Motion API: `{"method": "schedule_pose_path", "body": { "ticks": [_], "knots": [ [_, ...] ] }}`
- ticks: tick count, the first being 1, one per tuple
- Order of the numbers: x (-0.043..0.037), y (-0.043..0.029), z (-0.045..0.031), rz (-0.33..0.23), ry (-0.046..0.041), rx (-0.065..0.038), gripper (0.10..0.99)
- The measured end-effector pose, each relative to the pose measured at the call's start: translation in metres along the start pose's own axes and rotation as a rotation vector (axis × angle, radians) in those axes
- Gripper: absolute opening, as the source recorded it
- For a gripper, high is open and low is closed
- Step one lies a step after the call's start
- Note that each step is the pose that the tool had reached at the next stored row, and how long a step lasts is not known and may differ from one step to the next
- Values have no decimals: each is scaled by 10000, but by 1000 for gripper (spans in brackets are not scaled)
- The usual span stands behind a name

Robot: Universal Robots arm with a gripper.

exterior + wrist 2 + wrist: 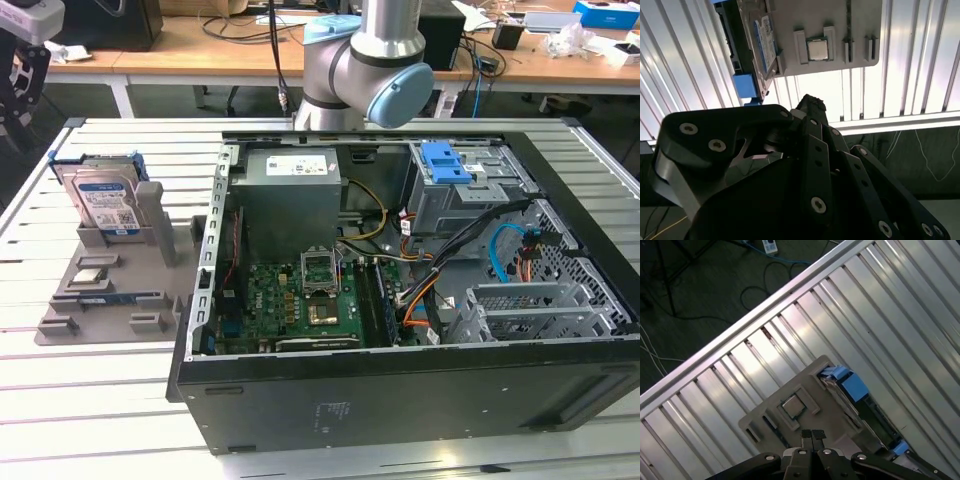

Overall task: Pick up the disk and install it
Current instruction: 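Pick up the disk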

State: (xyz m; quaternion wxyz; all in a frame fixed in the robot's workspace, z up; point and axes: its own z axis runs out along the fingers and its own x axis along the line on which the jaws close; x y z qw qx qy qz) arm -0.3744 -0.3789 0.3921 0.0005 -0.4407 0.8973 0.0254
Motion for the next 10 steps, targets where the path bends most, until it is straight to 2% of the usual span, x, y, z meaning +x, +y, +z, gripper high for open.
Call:
{"method": "schedule_pose_path", "body": {
  "ticks": [10],
  "knots": [
    [0,0,0,-999,45,-23,106]
  ]
}}
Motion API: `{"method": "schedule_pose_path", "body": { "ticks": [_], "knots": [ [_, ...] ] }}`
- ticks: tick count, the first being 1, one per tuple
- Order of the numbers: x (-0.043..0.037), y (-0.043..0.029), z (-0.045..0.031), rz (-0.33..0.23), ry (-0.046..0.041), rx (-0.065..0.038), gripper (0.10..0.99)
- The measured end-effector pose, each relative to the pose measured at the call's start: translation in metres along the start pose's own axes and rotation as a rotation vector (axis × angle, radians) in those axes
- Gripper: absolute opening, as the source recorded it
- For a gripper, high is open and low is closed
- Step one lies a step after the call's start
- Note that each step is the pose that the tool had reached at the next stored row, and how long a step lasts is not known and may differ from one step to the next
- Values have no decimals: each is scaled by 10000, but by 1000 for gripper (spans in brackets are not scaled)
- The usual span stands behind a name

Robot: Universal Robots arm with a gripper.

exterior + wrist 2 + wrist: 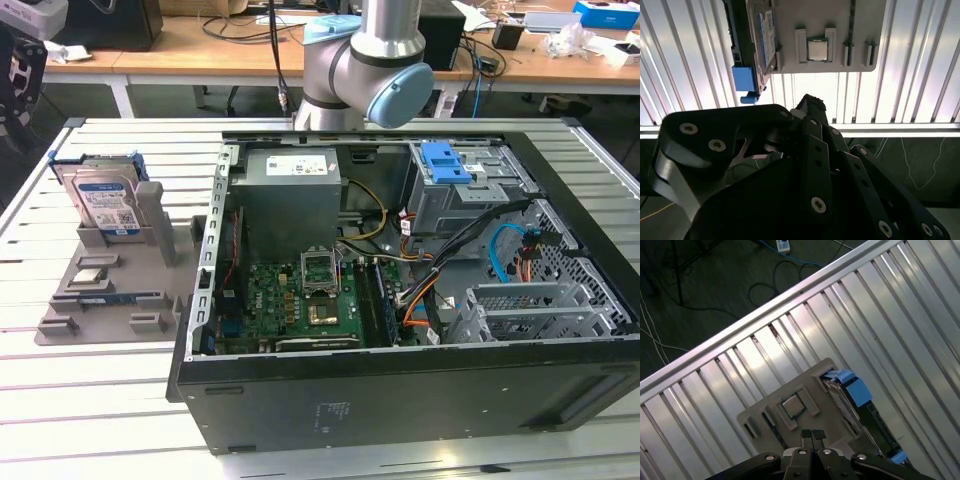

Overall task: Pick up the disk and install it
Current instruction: 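Pick up the disk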

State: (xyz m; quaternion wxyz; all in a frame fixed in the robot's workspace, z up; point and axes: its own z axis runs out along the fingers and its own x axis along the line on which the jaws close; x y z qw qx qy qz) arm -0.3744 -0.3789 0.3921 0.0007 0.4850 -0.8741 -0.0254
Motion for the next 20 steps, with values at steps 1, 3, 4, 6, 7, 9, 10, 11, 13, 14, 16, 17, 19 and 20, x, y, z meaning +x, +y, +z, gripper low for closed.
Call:
{"method": "schedule_pose_path", "body": {
  "ticks": [1,3,4,6,7,9,10,11,13,14,16,17,19,20],
  "knots": [
    [0,0,0,-132,6,-3,106],
    [0,0,0,-295,14,-7,106],
    [0,0,0,-416,18,-9,106],
    [0,0,0,-569,26,-13,106],
    [0,0,0,-668,30,-16,106],
    [0,0,0,-840,38,-20,106],
    [0,0,0,-893,41,-20,106],
    [0,0,0,-973,44,-22,106],
    [0,0,0,-1166,53,-27,106],
    [0,0,0,-1352,61,-31,106],
    [0,0,0,-1576,71,-36,106],
    [0,0,0,-1666,75,-39,106],
    [0,0,0,-1996,91,-47,106],
    [0,0,0,-2130,96,-50,106]
  ]
}}
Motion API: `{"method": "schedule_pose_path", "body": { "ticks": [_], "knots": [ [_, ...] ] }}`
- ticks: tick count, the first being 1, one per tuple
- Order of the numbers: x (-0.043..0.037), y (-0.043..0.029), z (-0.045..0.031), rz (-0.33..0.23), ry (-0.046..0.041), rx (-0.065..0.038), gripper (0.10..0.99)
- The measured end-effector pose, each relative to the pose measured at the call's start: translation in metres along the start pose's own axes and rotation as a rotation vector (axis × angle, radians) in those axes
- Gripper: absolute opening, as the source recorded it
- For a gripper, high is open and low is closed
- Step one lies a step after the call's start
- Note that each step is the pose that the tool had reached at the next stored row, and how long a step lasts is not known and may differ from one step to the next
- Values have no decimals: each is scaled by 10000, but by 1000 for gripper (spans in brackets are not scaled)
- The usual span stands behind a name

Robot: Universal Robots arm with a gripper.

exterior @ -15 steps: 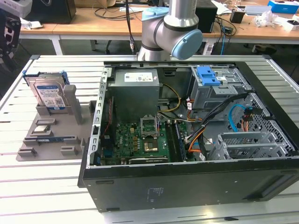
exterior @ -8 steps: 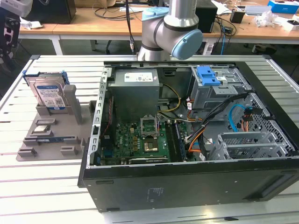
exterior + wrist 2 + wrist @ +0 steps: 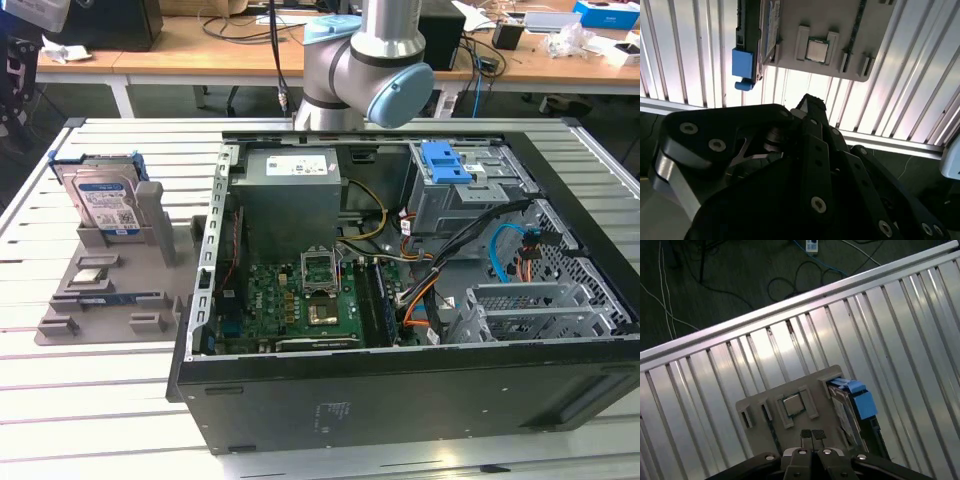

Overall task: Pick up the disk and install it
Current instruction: 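Pick up the disk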

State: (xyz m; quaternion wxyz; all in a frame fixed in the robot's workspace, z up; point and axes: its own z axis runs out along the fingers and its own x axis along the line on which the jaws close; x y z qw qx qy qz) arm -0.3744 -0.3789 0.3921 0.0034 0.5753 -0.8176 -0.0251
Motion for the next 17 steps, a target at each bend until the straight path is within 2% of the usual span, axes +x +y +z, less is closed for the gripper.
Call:
{"method": "schedule_pose_path", "body": {
  "ticks": [17],
  "knots": [
    [0,0,0,-1964,88,-46,106]
  ]
}}
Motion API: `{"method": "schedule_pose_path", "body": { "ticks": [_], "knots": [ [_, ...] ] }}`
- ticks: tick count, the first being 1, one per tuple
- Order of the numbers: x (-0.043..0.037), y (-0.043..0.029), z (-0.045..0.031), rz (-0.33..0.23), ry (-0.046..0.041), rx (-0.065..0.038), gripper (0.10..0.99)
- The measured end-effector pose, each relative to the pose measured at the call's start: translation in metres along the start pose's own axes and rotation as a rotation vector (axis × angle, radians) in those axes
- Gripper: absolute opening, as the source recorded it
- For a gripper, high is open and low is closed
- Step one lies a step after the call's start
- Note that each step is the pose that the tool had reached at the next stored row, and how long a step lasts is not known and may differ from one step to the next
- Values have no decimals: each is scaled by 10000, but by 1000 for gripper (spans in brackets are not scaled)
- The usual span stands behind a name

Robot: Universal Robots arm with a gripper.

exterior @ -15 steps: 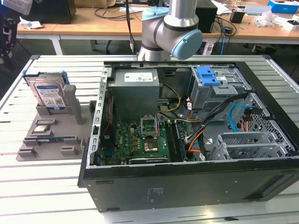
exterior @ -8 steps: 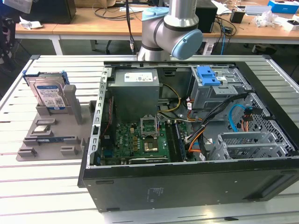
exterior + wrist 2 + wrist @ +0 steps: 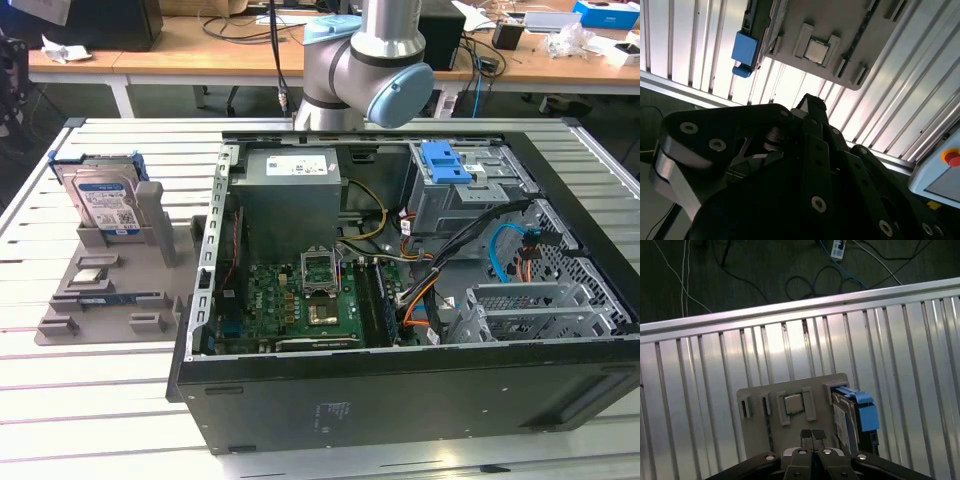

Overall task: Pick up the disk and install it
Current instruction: 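Pick up the disk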

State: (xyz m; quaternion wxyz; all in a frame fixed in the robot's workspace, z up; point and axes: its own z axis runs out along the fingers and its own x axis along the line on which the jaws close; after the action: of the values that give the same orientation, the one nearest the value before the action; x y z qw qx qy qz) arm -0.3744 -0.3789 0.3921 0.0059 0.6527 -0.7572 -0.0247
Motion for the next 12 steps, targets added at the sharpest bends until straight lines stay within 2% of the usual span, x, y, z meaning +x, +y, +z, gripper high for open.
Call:
{"method": "schedule_pose_path", "body": {
  "ticks": [12],
  "knots": [
    [0,0,0,-1297,59,-31,106]
  ]
}}
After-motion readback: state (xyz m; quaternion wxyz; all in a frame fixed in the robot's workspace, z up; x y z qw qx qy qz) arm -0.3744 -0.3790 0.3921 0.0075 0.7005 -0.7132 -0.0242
